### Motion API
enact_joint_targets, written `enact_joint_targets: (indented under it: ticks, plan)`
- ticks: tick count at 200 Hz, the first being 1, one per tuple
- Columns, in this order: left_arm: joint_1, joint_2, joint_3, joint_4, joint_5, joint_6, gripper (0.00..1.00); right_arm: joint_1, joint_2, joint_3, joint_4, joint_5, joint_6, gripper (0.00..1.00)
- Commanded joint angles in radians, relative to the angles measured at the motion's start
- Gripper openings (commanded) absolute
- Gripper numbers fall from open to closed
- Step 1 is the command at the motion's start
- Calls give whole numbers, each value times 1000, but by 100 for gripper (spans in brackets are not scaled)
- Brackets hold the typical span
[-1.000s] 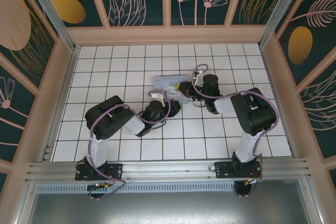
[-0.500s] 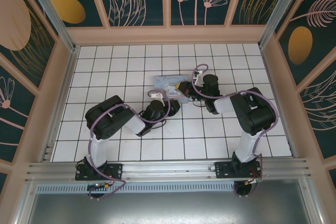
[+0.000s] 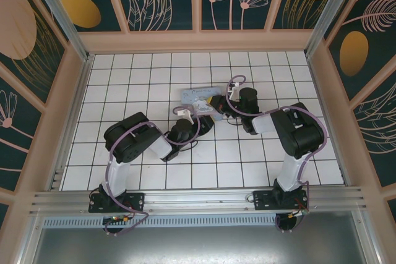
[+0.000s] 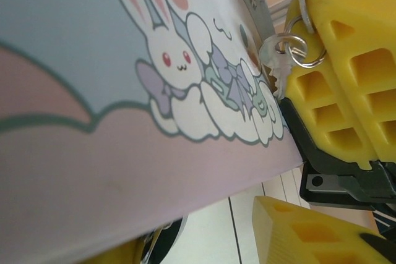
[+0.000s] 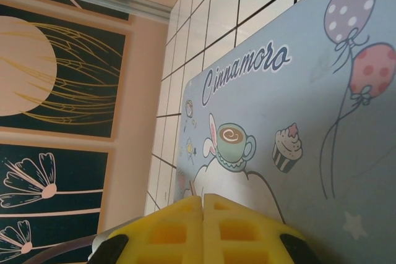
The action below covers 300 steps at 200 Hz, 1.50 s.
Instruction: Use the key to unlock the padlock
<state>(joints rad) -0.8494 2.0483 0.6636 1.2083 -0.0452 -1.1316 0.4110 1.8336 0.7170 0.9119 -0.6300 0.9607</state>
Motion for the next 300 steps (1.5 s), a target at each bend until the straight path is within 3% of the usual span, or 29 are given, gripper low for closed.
enact_joint_targets:
  ticks: [1, 81, 175, 249, 300]
  plan:
    - [-21, 26, 8, 102, -10, -83, 49, -3, 30, -28, -2, -20, 15, 0]
    - [-56, 41, 19, 92, -95, -115, 54, -4, 39, -39, 12, -20, 19, 0]
    - [-56, 61, 31, 75, -111, -128, 27, -5, 56, -34, 18, -25, 21, 0]
    - [-56, 68, 58, 11, -108, -134, 36, -4, 62, -38, 25, -25, 26, 0]
    - [-55, 62, 88, -101, -119, -130, 21, -4, 63, -38, 25, -27, 27, 0]
